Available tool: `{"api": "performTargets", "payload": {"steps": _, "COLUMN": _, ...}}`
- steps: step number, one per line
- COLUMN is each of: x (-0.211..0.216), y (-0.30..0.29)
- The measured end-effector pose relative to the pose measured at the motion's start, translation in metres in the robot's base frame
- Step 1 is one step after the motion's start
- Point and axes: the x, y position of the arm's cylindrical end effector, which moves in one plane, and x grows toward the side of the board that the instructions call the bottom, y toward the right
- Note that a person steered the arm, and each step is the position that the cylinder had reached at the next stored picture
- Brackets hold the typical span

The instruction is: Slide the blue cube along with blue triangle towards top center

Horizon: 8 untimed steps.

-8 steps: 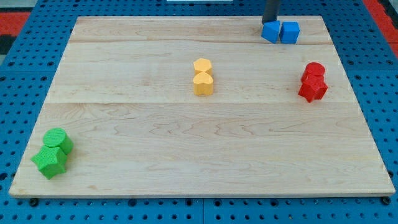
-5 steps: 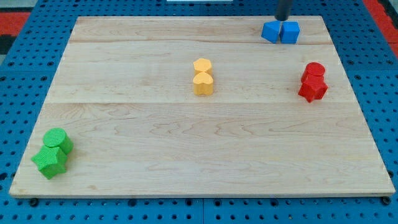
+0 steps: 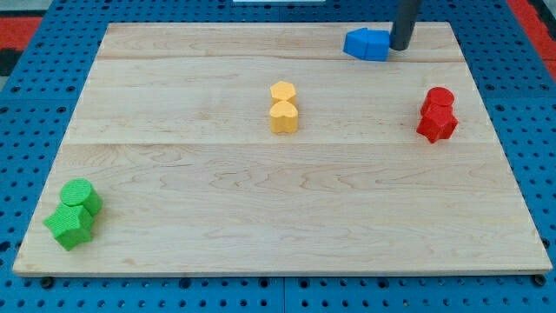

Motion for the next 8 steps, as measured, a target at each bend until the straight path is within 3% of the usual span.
{"api": "performTargets", "payload": {"steps": 2, "x": -0.006, "y": -0.039}}
{"api": "performTargets", "payload": {"steps": 5, "x": -0.018, "y": -0.051}}
{"api": "performTargets", "payload": {"steps": 8, "x": 0.002, "y": -0.077}}
